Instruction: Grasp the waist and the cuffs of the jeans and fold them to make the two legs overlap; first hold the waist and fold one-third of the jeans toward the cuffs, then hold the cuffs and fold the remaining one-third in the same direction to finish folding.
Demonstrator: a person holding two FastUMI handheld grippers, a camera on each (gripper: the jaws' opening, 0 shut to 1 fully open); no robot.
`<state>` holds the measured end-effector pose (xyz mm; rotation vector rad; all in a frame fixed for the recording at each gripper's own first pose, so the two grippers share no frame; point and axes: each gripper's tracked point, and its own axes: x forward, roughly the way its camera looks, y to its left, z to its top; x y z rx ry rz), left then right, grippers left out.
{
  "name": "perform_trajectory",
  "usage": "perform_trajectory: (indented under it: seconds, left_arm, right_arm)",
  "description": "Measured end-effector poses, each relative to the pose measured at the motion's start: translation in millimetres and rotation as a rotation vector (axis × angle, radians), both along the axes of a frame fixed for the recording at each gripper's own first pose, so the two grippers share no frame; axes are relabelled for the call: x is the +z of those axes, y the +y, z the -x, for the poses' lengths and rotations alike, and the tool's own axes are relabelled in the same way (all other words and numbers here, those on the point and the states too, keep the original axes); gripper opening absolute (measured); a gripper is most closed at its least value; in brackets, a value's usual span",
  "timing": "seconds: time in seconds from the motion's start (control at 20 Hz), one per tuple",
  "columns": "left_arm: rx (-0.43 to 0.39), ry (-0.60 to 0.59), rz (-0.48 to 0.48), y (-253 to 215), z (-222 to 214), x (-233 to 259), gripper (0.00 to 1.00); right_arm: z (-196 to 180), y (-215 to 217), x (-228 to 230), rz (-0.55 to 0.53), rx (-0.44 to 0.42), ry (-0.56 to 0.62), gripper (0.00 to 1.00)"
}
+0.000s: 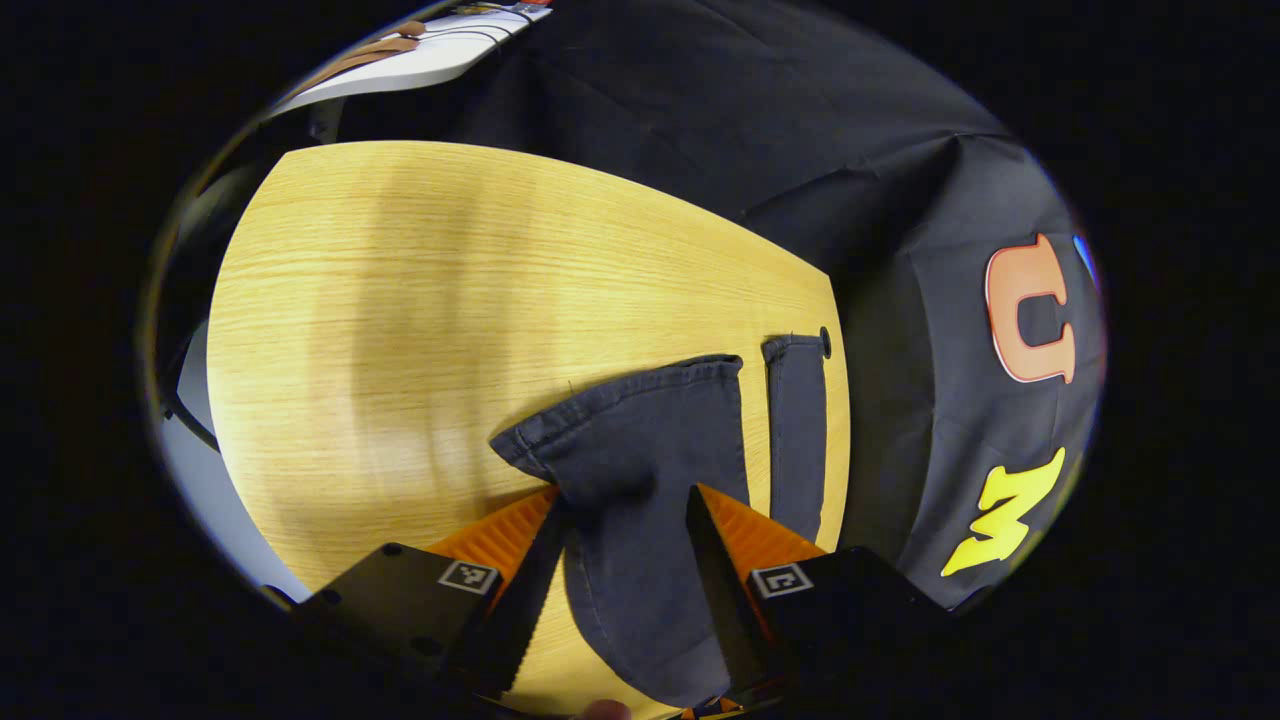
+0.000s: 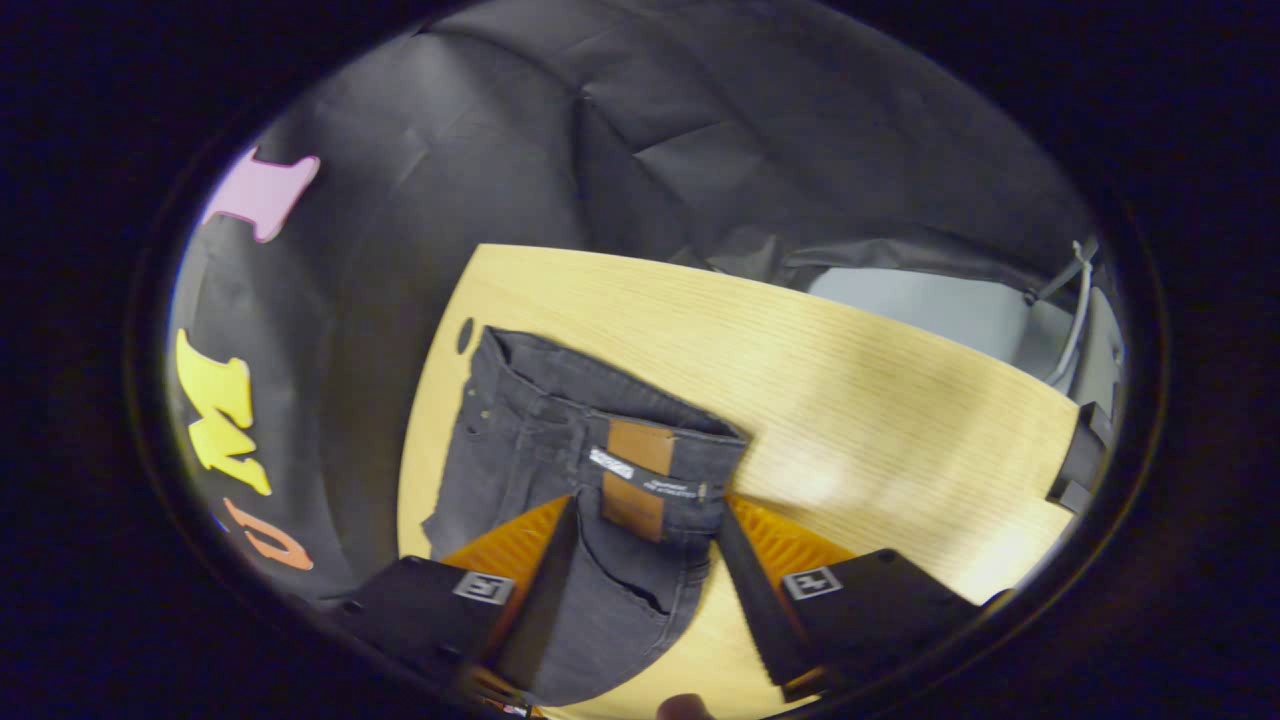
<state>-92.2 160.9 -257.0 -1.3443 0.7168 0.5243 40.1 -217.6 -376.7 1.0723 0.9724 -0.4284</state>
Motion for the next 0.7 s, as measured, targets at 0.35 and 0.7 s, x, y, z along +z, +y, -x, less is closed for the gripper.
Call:
perform_trajectory:
  seconds: [0.35, 0.7]
  left_arm:
    - [-0.068, 0.038, 0.028, -6, -14, -5, 0.08]
    - [-0.069, 0.015, 0.031, 2, -11, 47, 0.03]
  right_arm:
    - [15, -18, -1, -0.028, -0.109, 0.063, 0.16]
    - [25, -14, 52, -0.106, -0.16, -0.043, 0.01]
